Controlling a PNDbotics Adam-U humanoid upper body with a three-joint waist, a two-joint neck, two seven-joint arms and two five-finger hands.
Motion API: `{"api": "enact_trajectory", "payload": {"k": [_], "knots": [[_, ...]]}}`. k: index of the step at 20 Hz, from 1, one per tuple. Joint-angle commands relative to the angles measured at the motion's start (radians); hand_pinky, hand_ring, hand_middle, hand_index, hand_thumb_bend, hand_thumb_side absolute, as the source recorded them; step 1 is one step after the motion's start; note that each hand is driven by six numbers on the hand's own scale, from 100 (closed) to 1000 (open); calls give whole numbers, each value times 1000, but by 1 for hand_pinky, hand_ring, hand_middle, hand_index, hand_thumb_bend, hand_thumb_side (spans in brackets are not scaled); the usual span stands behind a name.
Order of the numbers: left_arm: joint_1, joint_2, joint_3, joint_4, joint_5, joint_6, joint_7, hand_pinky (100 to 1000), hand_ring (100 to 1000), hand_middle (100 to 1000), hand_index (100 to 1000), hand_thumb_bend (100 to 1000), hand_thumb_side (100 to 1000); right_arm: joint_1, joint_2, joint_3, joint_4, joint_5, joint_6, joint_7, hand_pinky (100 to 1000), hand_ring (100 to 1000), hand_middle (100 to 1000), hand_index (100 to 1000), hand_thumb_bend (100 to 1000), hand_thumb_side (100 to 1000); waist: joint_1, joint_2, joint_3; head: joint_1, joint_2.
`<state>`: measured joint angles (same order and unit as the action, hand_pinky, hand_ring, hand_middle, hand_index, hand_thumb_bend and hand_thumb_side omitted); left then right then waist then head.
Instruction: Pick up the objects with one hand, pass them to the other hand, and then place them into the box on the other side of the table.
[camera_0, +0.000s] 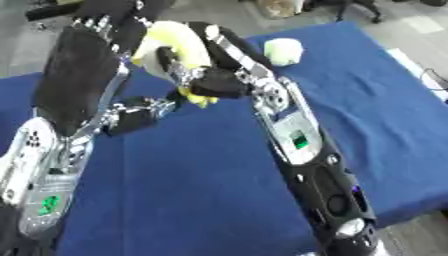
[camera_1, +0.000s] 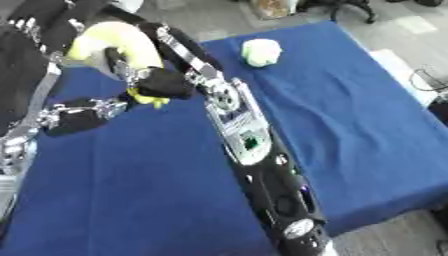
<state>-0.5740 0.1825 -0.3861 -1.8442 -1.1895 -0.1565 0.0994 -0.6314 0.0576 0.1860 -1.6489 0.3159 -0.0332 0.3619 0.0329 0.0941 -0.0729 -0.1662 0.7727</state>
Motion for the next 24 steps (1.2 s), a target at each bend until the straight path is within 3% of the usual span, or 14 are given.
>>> {"api": "enact_trajectory", "payload": {"k": [1, 10, 12, 17, 20, 23, 24], "knots": [[-18, 2, -2, 7, -9, -13, -27, 855, 812, 802, 946, 732, 100, -7, 3, 10, -27, -16, -2, 15, 639, 347, 161, 400, 100, 449, 6, -11, 0, 21, -3], [7, 8, 7, 33, -14, 11, -26, 847, 800, 781, 928, 666, 100, 6, -1, 23, -23, -24, -2, 36, 638, 343, 157, 398, 100, 442, 3, -5, 1, 158, -3], [13, 10, 9, 35, -7, 17, -15, 836, 787, 762, 910, 615, 100, 11, -2, 25, -19, -24, -2, 40, 637, 343, 157, 398, 100, 438, 2, -3, 2, 182, -3], [21, 16, 11, 39, 13, 20, 9, 817, 752, 710, 866, 538, 100, 17, -6, 28, -6, -18, 0, 46, 631, 338, 151, 394, 100, 431, -2, -1, 5, 200, -3], [20, 17, 12, 40, 20, 17, 14, 776, 682, 640, 814, 466, 100, 18, -9, 29, -4, -17, -1, 50, 632, 340, 154, 397, 100, 430, -3, -1, 5, 197, -3], [20, 17, 12, 39, 23, 14, 15, 776, 682, 640, 814, 466, 100, 19, -9, 29, -3, -17, -1, 51, 632, 340, 154, 397, 100, 430, -4, -1, 5, 195, -3], [19, 17, 12, 38, 23, 13, 16, 667, 521, 471, 677, 100, 100, 19, -9, 29, -3, -18, -1, 52, 635, 346, 169, 411, 100, 427, -4, -1, 5, 193, -3]]}}
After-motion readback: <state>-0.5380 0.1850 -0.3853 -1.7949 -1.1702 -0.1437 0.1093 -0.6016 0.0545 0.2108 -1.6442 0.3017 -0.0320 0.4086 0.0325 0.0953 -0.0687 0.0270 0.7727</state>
